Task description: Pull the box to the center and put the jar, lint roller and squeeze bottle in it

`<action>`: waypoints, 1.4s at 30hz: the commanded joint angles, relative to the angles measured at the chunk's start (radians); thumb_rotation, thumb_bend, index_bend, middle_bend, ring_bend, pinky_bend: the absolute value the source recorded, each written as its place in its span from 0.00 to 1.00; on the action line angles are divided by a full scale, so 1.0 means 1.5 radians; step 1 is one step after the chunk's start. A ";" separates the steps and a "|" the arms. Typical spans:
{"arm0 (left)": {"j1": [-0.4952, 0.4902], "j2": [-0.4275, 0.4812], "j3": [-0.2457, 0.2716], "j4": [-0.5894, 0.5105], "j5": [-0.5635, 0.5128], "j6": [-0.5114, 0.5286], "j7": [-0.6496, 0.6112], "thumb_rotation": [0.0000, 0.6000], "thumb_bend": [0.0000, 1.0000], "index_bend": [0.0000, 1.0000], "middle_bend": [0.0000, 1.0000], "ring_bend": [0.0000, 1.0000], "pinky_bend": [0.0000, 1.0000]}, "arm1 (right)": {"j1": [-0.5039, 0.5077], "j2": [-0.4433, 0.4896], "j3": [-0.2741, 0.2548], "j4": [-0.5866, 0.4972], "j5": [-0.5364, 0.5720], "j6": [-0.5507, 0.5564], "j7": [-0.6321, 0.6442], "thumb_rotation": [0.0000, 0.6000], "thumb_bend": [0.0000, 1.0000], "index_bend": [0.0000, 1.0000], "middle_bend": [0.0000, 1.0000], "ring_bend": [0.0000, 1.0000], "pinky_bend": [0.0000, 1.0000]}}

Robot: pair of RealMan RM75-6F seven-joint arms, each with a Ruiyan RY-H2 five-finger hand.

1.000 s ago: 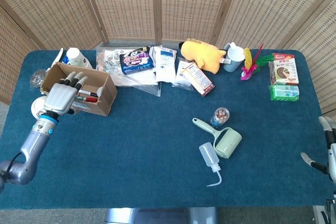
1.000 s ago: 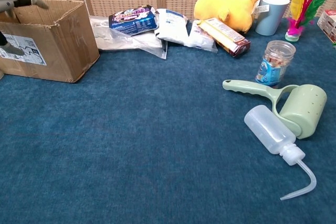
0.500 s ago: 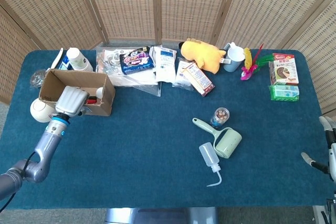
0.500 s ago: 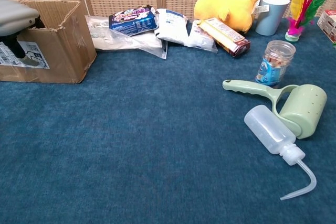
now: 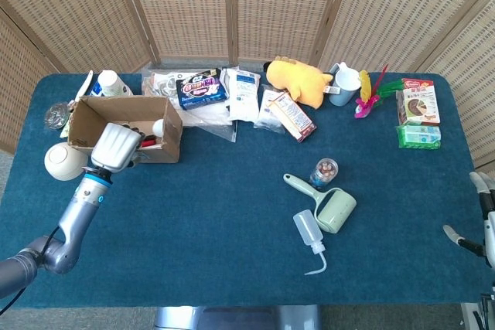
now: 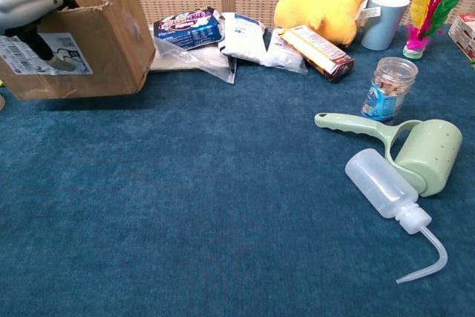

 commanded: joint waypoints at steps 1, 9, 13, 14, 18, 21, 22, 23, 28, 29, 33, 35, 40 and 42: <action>-0.005 0.017 -0.012 -0.054 -0.005 0.008 0.018 1.00 0.07 0.73 0.70 0.66 0.86 | -0.001 0.001 0.000 0.000 0.000 0.001 0.002 1.00 0.00 0.03 0.00 0.00 0.00; -0.026 0.014 -0.043 -0.169 -0.072 -0.017 0.057 1.00 0.07 0.73 0.70 0.66 0.86 | -0.002 0.002 0.000 0.000 0.000 0.002 0.006 1.00 0.00 0.03 0.00 0.00 0.00; -0.046 0.000 -0.055 -0.220 -0.123 -0.029 0.114 1.00 0.07 0.74 0.70 0.66 0.86 | -0.002 0.004 0.001 0.001 0.001 0.001 0.011 1.00 0.00 0.03 0.00 0.00 0.00; -0.050 -0.004 -0.058 -0.229 -0.135 -0.031 0.124 1.00 0.07 0.74 0.71 0.66 0.86 | -0.002 0.004 0.001 0.001 0.002 0.001 0.012 1.00 0.00 0.03 0.00 0.00 0.00; -0.078 -0.029 -0.073 -0.260 -0.194 -0.037 0.179 1.00 0.07 0.74 0.71 0.66 0.86 | -0.002 0.004 0.001 0.003 0.001 0.001 0.015 1.00 0.00 0.03 0.00 0.00 0.00; -0.103 -0.049 -0.082 -0.267 -0.236 -0.036 0.223 1.00 0.07 0.74 0.71 0.66 0.86 | -0.002 0.005 0.001 0.003 0.000 0.001 0.017 1.00 0.00 0.03 0.00 0.00 0.00; -0.109 -0.054 -0.083 -0.268 -0.247 -0.037 0.233 1.00 0.07 0.74 0.71 0.66 0.86 | -0.002 0.005 0.001 0.003 0.001 0.001 0.019 1.00 0.00 0.03 0.00 0.00 0.00; -0.117 -0.062 -0.085 -0.267 -0.261 -0.036 0.246 1.00 0.07 0.74 0.71 0.66 0.86 | -0.002 0.005 0.001 0.003 0.001 0.000 0.020 1.00 0.00 0.03 0.00 0.00 0.00; -0.151 -0.095 -0.090 -0.250 -0.303 -0.031 0.286 1.00 0.07 0.74 0.71 0.66 0.86 | -0.001 0.006 0.001 0.004 0.003 -0.004 0.023 1.00 0.00 0.03 0.00 0.00 0.00; -0.159 -0.103 -0.092 -0.244 -0.312 -0.032 0.293 1.00 0.07 0.74 0.71 0.66 0.86 | -0.001 0.006 0.001 0.004 0.003 -0.005 0.024 1.00 0.00 0.03 0.00 0.00 0.00; -0.187 -0.131 -0.092 -0.217 -0.335 -0.034 0.315 1.00 0.07 0.74 0.71 0.66 0.86 | 0.000 0.007 0.001 0.005 0.003 -0.007 0.028 1.00 0.00 0.03 0.00 0.00 0.00; -0.195 -0.139 -0.090 -0.208 -0.339 -0.037 0.321 1.00 0.07 0.74 0.71 0.66 0.86 | 0.000 0.007 0.001 0.006 0.004 -0.008 0.031 1.00 0.00 0.03 0.00 0.00 0.00; -0.220 -0.164 -0.083 -0.168 -0.347 -0.042 0.338 1.00 0.07 0.74 0.71 0.66 0.86 | -0.001 0.009 0.003 0.010 0.009 -0.011 0.044 1.00 0.00 0.03 0.00 0.00 0.00; -0.228 -0.172 -0.083 -0.153 -0.351 -0.043 0.341 1.00 0.07 0.74 0.71 0.66 0.86 | 0.000 0.010 0.003 0.010 0.009 -0.013 0.048 1.00 0.00 0.03 0.00 0.00 0.00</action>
